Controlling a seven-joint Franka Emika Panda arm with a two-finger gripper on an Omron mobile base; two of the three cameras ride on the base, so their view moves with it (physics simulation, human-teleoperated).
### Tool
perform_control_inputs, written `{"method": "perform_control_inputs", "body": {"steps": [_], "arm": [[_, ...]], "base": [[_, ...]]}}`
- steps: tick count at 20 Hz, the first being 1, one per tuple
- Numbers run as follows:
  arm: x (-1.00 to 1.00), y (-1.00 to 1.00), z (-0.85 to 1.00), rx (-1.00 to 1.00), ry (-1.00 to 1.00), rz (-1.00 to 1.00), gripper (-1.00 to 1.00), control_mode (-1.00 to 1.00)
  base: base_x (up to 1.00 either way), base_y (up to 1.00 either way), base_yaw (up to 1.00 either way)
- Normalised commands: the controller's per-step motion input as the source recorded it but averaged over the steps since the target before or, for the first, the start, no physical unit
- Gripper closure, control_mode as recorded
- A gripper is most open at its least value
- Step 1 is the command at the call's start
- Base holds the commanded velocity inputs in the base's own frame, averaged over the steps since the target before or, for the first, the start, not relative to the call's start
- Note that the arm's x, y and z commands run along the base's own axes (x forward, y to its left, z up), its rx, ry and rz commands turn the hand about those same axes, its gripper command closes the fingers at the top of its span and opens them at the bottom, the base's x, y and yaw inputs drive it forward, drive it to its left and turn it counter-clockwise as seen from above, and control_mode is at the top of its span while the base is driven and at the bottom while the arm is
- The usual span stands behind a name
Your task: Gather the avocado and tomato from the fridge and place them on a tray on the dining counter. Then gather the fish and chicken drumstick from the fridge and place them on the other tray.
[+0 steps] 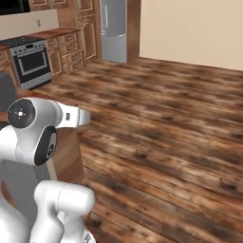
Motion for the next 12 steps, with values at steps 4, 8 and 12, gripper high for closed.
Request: {"method": "perform_control_inputs", "body": {"steps": [4, 8, 12], "arm": [[0.00, 0.00, 0.00, 0.00, 0.00, 0.00, -1.00, 1.00], [0.00, 0.00, 0.00, 0.00, 0.00, 0.00, -1.00, 1.00], [0.00, 0.00, 0.00, 0.00, 0.00, 0.00, -1.00, 1.00]], "base": [[1.00, -0.88, 0.21], [0.37, -1.00, 0.07], [0.07, -1.00, 0.14]]}}
